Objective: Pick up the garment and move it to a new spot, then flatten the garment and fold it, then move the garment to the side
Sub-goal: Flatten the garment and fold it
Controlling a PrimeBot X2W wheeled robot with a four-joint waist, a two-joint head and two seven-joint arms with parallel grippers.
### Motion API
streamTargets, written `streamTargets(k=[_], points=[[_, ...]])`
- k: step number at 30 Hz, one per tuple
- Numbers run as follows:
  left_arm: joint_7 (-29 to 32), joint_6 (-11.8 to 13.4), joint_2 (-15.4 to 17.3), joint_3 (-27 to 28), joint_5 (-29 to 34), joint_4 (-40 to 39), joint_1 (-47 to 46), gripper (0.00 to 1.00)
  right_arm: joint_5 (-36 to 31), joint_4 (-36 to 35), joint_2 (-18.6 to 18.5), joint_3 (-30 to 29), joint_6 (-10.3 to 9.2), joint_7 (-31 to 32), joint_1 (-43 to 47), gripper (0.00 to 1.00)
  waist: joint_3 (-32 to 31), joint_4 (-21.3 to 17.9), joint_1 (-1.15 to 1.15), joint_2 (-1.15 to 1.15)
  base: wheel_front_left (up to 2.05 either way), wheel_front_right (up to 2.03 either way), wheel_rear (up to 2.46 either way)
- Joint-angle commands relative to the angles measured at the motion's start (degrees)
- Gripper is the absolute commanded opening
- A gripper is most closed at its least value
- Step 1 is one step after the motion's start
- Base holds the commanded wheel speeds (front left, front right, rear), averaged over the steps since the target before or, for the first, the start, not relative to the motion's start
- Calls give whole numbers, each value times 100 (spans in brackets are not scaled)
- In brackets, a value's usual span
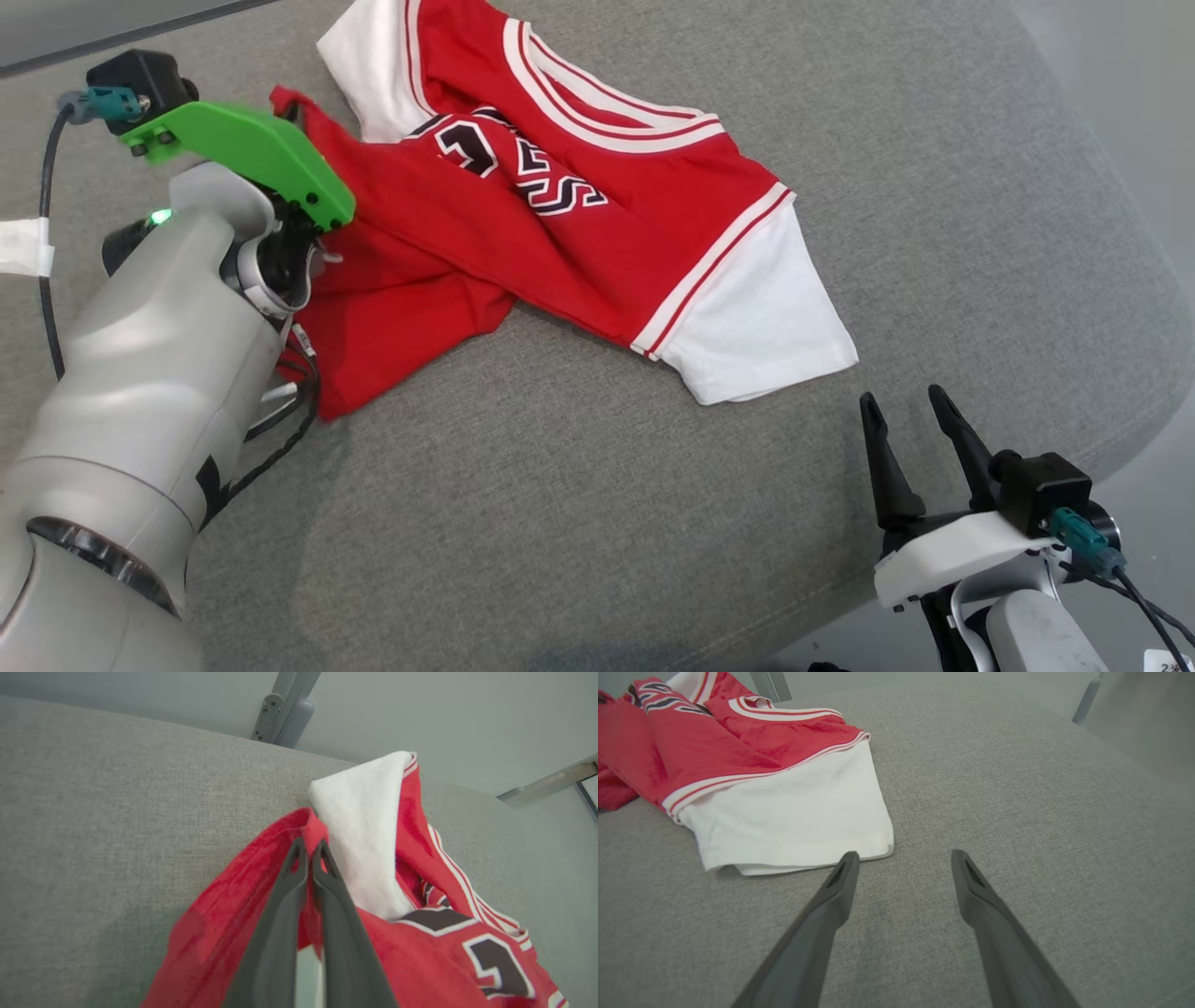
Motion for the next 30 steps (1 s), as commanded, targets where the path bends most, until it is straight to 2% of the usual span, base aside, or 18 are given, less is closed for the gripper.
streamTargets(k=[1,6,9,11,14,18,21,26,29,30], points=[[-228,-136,-44,55,43,-74,-59,0,-27,-17,-6,-52,0,-17,69,100,-102,195,0,0,0,0,0],[-1052,-535,-82,240,84,-576,506,0,-118,-56,-5,-289,0,-17,315,100,-440,678,0,0,0,0,0],[-1176,-529,-16,406,231,-1162,1091,0,-184,-70,-13,-412,0,-16,516,100,-682,1026,0,0,0,0,0],[-1182,-305,187,873,593,-1762,1641,0,-240,-89,-11,-465,0,-17,630,100,-835,1271,0,0,0,0,0],[-1164,298,288,1596,1315,-3017,3047,0,-318,-117,-21,-493,0,-16,754,100,-992,1616,0,0,0,0,0],[-1169,1035,189,2520,1989,-4792,4793,0,-392,-165,-93,-504,0,-16,832,100,-1112,1997,0,0,0,0,0],[-1169,1403,98,2765,2348,-5656,5874,0,-410,-149,-147,-464,-1,-16,857,100,-1180,2207,0,0,0,0,0],[-1170,1720,68,2812,2780,-6311,6629,0,-413,-105,-181,-399,-1,-16,815,100,-1240,2321,0,0,0,0,0],[-1170,1739,72,2748,2924,-6468,6842,0,-398,-83,-175,-362,-1,-16,808,100,-1261,2323,0,0,0,0,0],[-1170,1771,77,2753,2946,-6466,6877,11,-397,-80,-173,-345,-1,-16,824,100,-1272,2315,0,0,0,0,0]])
